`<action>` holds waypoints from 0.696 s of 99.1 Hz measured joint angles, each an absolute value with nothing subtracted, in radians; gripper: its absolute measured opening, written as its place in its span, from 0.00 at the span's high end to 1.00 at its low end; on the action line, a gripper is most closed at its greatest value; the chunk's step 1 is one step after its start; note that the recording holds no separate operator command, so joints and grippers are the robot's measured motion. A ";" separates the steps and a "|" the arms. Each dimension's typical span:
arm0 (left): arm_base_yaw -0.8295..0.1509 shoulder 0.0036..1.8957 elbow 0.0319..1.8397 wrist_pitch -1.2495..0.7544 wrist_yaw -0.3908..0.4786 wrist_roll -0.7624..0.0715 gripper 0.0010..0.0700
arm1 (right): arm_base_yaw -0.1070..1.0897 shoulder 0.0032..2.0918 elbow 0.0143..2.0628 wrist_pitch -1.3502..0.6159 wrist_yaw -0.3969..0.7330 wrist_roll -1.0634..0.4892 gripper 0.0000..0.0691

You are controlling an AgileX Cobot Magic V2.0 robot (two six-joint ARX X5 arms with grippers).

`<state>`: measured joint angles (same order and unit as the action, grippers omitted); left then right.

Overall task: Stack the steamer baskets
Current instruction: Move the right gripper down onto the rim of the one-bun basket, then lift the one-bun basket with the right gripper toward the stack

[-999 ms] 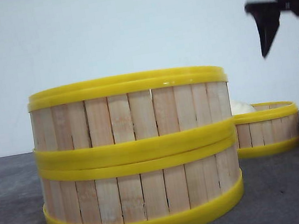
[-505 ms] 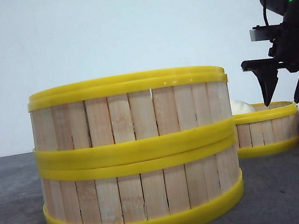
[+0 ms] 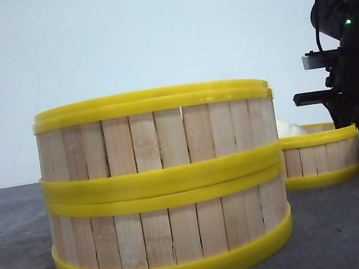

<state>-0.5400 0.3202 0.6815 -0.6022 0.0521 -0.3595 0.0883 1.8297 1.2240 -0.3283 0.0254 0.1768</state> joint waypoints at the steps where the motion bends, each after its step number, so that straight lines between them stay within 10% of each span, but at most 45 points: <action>1: -0.540 0.320 0.682 -0.602 0.052 -0.360 0.67 | 0.088 1.830 1.224 -0.327 0.027 0.178 0.95; 69: -0.540 0.320 0.682 -0.625 0.052 -0.360 0.67 | 0.093 1.665 1.486 -0.562 -0.004 0.214 0.96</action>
<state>-0.5400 0.3202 0.6815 -0.6247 0.0517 -0.3595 0.0925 1.6646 1.4864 -0.5621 -0.0040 0.2138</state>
